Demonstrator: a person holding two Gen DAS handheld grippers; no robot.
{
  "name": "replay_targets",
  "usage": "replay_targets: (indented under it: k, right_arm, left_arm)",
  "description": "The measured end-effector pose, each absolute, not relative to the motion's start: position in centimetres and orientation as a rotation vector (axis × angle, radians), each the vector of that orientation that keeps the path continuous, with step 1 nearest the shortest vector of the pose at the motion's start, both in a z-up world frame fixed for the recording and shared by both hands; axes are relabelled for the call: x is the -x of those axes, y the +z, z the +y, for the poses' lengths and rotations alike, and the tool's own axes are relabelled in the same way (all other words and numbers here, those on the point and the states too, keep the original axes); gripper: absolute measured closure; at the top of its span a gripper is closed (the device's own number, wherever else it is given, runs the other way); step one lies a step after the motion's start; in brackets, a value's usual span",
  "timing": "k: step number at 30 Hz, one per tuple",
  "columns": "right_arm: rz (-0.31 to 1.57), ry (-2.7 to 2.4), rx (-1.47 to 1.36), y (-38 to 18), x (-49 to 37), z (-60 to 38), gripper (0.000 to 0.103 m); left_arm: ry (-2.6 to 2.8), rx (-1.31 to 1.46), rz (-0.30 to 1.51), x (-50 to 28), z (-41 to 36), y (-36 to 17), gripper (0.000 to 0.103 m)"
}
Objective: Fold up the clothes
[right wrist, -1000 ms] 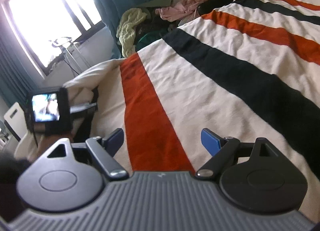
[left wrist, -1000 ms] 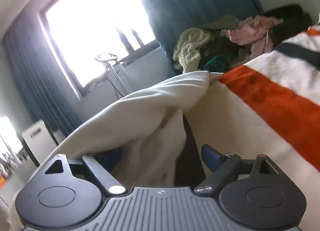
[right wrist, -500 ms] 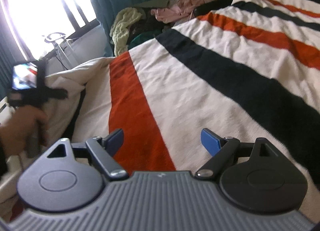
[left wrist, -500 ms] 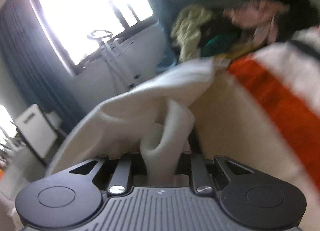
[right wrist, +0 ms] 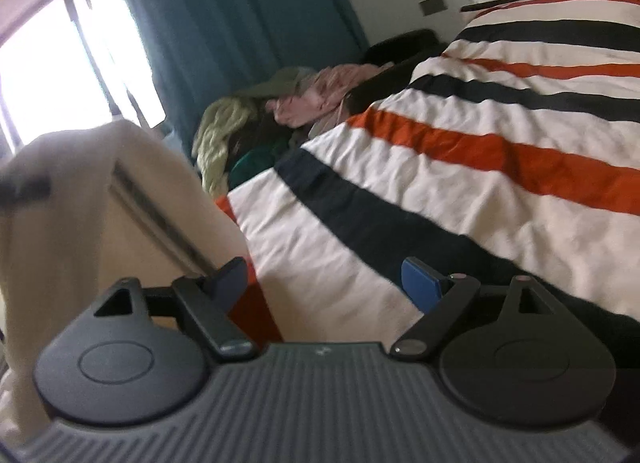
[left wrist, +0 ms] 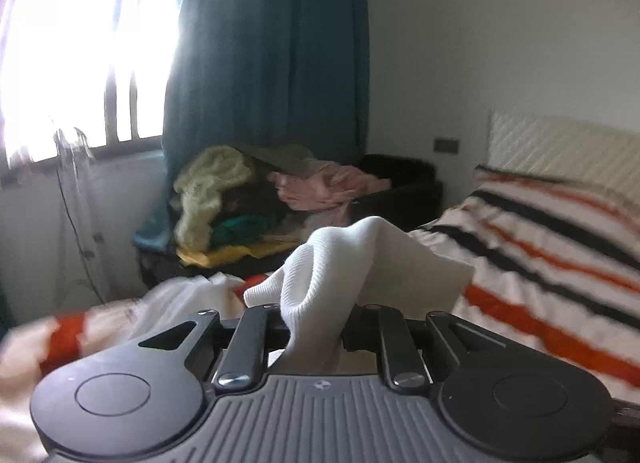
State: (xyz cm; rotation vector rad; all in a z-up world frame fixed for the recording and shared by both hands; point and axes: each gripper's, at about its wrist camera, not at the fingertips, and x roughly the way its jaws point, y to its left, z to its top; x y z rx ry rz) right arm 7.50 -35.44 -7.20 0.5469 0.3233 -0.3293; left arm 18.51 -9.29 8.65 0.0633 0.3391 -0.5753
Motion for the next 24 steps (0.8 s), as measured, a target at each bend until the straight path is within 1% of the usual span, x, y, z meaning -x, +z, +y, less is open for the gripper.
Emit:
replay_targets:
  k: [2,3,7,8,9,10,12,16,18,20,21,22,24]
  right_arm:
    - [0.317,-0.331,-0.551,-7.2,-7.3,-35.6,0.016]
    - [0.320,-0.325,-0.549,-7.3,-7.3,-35.6,0.016]
    - [0.332,-0.280,-0.536,-7.8,-7.7,-35.1,0.016]
    - [0.334,-0.258,-0.538,-7.9,-7.9,-35.0,0.016]
    - [0.332,-0.238,-0.558,-8.0,-7.9,-35.1,0.016]
    - [0.330,-0.219,-0.579,-8.0,-7.9,-35.2,0.016]
    - [0.322,-0.182,-0.623,-8.1,-7.9,-35.3,0.016]
    - [0.335,-0.101,-0.744,-8.5,-7.9,-36.0,0.017]
    - [0.344,-0.054,-0.827,-8.6,-7.9,-36.5,0.022]
    - [0.338,-0.034,-0.876,-8.6,-7.7,-37.0,0.022]
    - [0.352,-0.028,-0.889,-8.6,-7.8,-37.2,0.024]
    - [0.368,-0.022,-0.900,-8.5,-7.9,-37.4,0.031]
    - [0.422,-0.009,-0.924,-8.5,-8.7,-38.0,0.036]
  left_arm:
    - [-0.546,-0.013,0.359,-17.5,-8.2,6.8,0.082]
    - [-0.521,0.008,0.373,-17.2,-7.6,5.8,0.080]
    - [-0.396,0.095,0.471,-17.2,-4.9,2.5,0.059]
    - [-0.381,0.115,0.489,-16.8,-4.0,2.1,0.056]
    - [-0.367,0.122,0.490,-16.0,-3.2,2.0,0.047]
    - [-0.349,0.123,0.485,-15.0,-2.4,2.0,0.033]
    - [-0.333,0.127,0.482,-13.2,-1.1,1.9,0.020]
    - [-0.318,0.149,0.508,-9.0,0.6,1.0,0.017]
    - [-0.273,0.158,0.542,-7.0,0.8,-0.1,0.016]
    - [-0.221,0.166,0.575,-5.5,1.2,-0.9,0.016]
    - [-0.205,0.173,0.585,-5.2,1.4,-1.2,0.016]
    - [-0.193,0.181,0.594,-5.0,1.6,-1.4,0.016]
    - [-0.173,0.190,0.608,-5.0,1.8,-1.9,0.016]
